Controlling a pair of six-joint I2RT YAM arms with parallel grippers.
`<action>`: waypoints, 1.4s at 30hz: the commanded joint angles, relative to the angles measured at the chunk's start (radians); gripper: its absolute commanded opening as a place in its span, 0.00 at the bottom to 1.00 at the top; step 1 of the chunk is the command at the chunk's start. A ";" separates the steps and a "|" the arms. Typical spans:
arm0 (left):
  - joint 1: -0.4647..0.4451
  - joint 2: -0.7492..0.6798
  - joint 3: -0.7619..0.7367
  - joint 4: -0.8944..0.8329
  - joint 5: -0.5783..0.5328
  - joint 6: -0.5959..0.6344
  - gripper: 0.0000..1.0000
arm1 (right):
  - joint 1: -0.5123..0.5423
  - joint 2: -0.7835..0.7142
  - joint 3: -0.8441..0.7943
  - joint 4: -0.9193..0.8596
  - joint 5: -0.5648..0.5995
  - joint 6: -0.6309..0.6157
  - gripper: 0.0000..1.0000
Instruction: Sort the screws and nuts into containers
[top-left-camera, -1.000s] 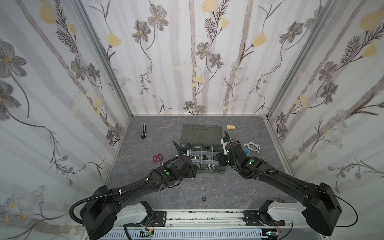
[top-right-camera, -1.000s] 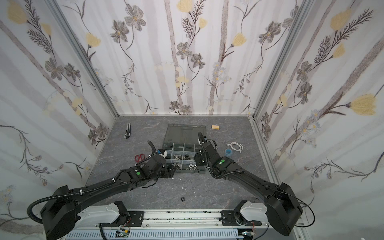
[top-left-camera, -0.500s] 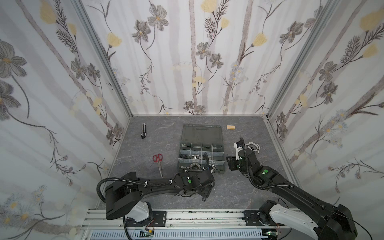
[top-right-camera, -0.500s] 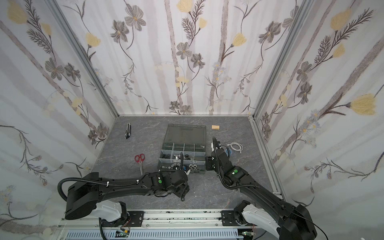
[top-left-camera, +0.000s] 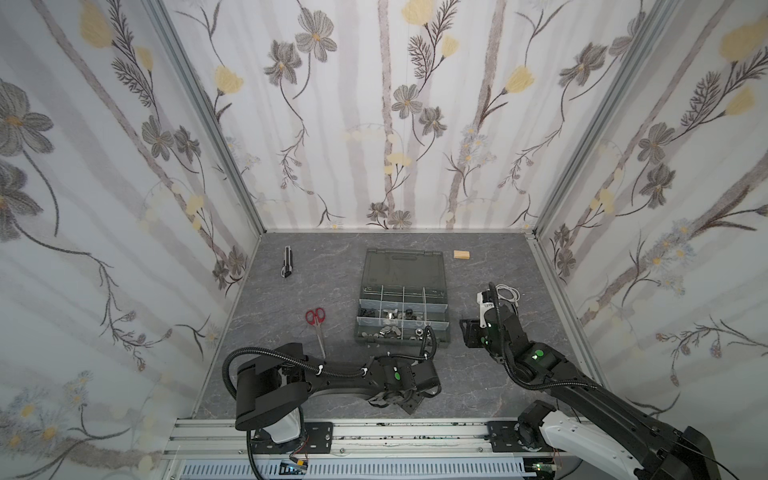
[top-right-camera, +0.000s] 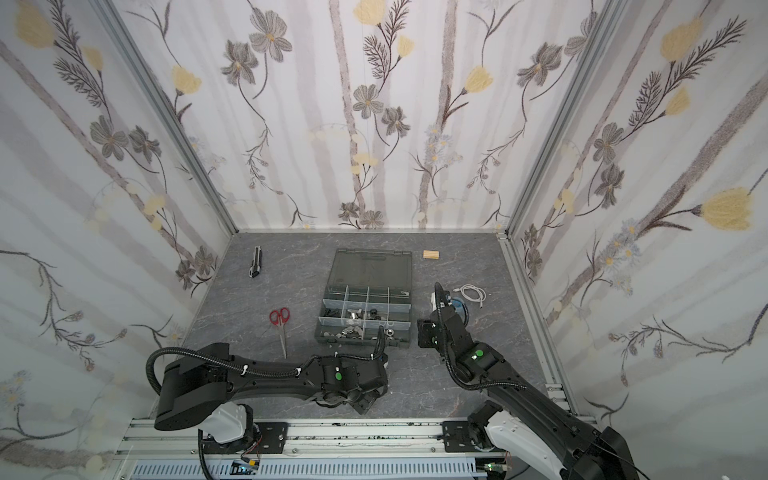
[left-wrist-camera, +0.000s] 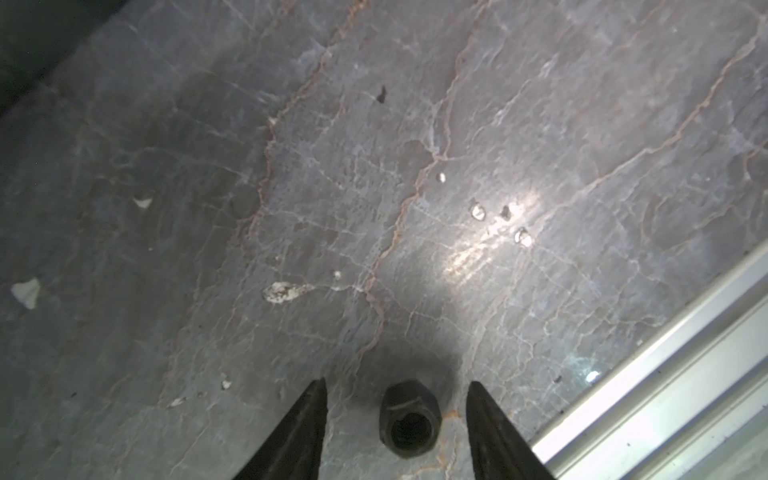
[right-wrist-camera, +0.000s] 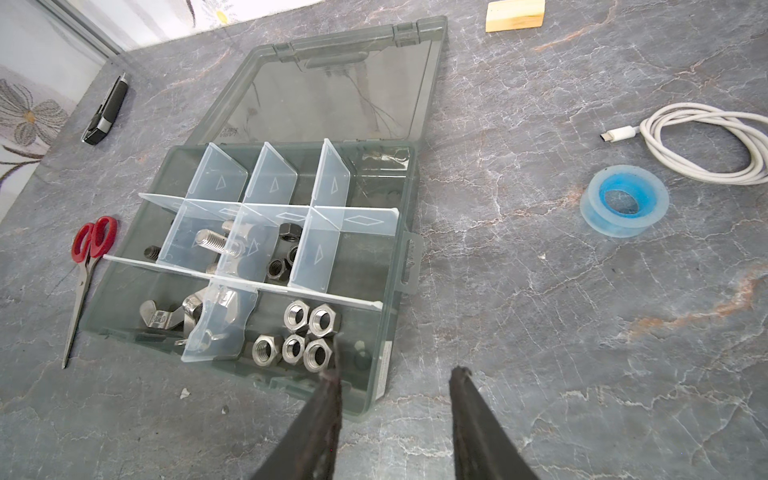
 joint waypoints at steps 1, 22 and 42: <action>-0.007 0.009 0.005 -0.016 0.001 -0.021 0.50 | -0.005 -0.005 -0.005 0.011 0.012 0.016 0.44; -0.018 0.012 -0.008 -0.014 -0.078 -0.080 0.22 | -0.011 -0.040 -0.020 0.001 0.020 0.026 0.44; 0.475 0.094 0.364 0.165 -0.045 0.107 0.23 | -0.014 -0.091 -0.019 -0.034 0.033 0.039 0.44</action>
